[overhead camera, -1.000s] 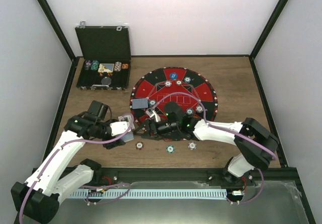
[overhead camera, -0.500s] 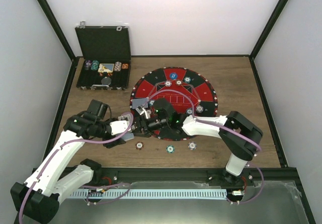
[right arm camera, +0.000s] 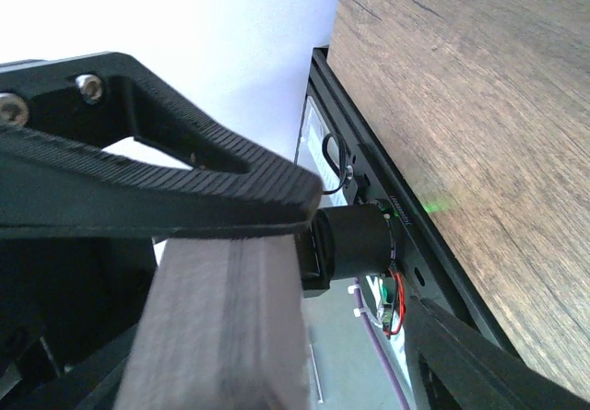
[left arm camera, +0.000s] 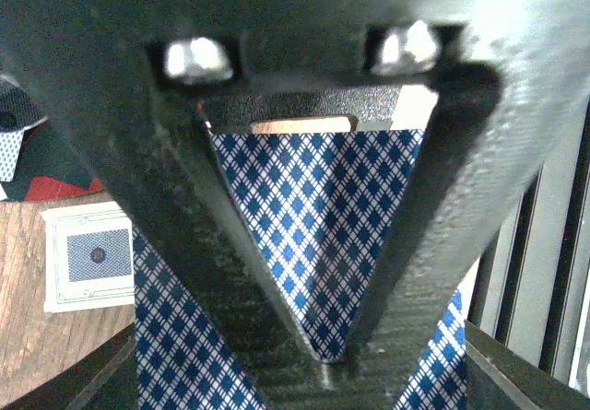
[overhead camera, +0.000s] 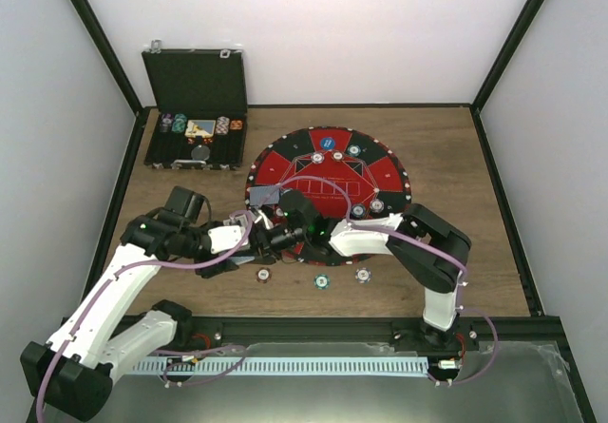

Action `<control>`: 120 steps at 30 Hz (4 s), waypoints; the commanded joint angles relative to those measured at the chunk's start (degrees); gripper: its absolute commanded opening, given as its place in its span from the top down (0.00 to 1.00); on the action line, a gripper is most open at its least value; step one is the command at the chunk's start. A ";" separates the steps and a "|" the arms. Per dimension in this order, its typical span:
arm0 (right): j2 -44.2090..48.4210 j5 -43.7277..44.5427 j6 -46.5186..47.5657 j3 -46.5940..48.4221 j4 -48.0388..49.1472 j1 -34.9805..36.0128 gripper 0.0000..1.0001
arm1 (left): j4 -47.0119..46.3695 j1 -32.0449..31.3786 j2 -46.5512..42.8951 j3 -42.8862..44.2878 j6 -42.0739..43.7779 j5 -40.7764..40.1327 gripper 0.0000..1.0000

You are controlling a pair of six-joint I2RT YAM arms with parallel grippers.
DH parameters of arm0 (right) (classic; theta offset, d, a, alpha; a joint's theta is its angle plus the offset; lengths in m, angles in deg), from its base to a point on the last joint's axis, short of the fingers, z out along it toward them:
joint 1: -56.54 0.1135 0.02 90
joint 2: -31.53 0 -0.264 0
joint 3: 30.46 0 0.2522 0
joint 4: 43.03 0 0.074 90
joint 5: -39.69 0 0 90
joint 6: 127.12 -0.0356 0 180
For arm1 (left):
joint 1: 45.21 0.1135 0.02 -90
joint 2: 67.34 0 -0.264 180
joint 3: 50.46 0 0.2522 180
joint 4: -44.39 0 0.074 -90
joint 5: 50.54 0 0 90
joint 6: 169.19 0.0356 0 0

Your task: Distribute texas hold em gaming equipment

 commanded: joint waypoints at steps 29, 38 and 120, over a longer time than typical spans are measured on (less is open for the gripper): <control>10.51 -0.30 0.41 -9.06 1.18 -5.69 0.46 | -1.10 0.20 0.13 1.22 0.70 1.72 0.94; 15.42 1.11 2.00 -10.52 -2.78 -6.12 0.59 | -1.25 0.16 0.37 0.80 0.79 1.45 0.94; -2.43 10.33 33.67 28.33 -51.99 -39.00 0.39 | 0.40 0.23 0.18 1.68 0.09 0.92 0.94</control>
